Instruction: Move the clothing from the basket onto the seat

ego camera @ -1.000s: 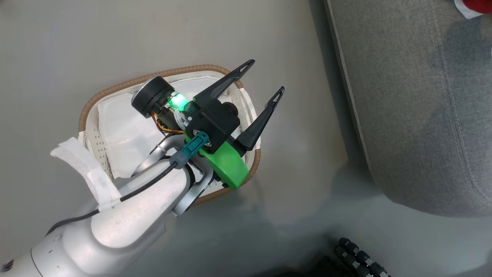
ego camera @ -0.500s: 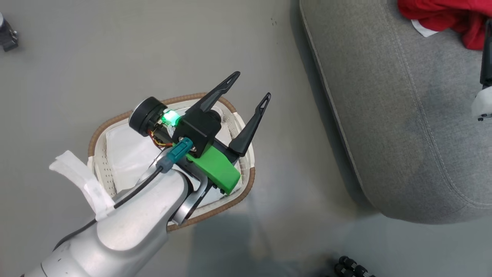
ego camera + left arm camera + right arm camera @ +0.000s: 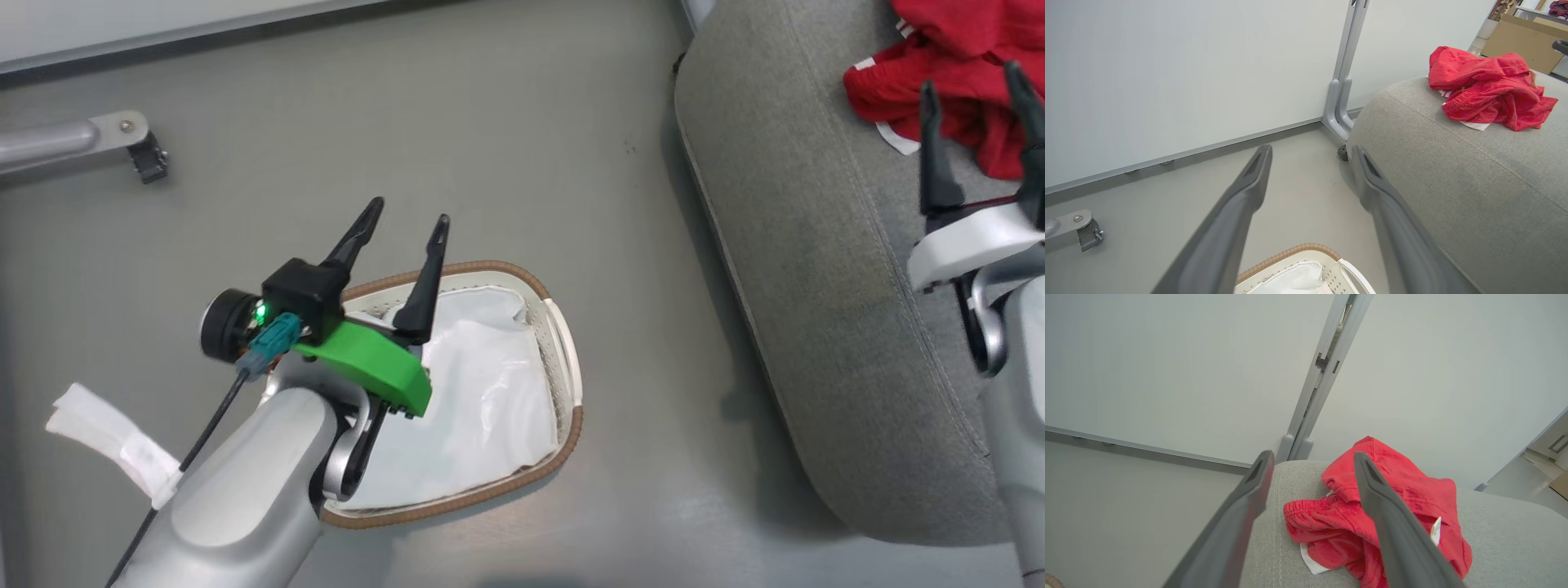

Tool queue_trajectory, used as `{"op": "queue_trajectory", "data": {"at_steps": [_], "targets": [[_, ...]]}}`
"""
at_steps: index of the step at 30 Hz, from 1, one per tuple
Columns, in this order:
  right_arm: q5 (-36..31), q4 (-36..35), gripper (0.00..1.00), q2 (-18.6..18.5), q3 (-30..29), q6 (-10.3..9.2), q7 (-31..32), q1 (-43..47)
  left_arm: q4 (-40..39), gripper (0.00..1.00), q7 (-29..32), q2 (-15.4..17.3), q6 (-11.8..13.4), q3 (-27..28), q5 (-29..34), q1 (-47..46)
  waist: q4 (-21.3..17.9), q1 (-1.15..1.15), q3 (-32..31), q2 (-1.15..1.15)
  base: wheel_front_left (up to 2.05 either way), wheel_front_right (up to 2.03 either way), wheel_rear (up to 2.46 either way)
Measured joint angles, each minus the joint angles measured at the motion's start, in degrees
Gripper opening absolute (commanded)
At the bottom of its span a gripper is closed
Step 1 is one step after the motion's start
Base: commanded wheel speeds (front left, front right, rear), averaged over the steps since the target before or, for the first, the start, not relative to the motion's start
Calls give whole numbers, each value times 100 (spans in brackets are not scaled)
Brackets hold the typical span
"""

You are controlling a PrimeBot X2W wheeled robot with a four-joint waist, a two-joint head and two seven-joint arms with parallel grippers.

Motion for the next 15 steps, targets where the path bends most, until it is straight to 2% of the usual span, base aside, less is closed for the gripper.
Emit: {"op": "queue_trajectory", "data": {"at_steps": [2, 9, 15], "targets": [[66, -11, 100, 296, 45, 0, -1, 221, -69, 100, -24, 18, 46, 494, 35, 387, 199, 0, -195, 0, 0, 0, 0], [26, -291, 100, 996, 78, 0, 0, 1028, -274, 100, -31, -68, 90, 1582, 374, 1624, 592, 0, -723, 0, 0, 0, 0], [70, -653, 100, 1301, 170, 0, -1, 1796, -579, 100, -33, -327, 96, 2430, 735, 2549, 837, 0, -1164, 0, 0, 0, 0]]}}
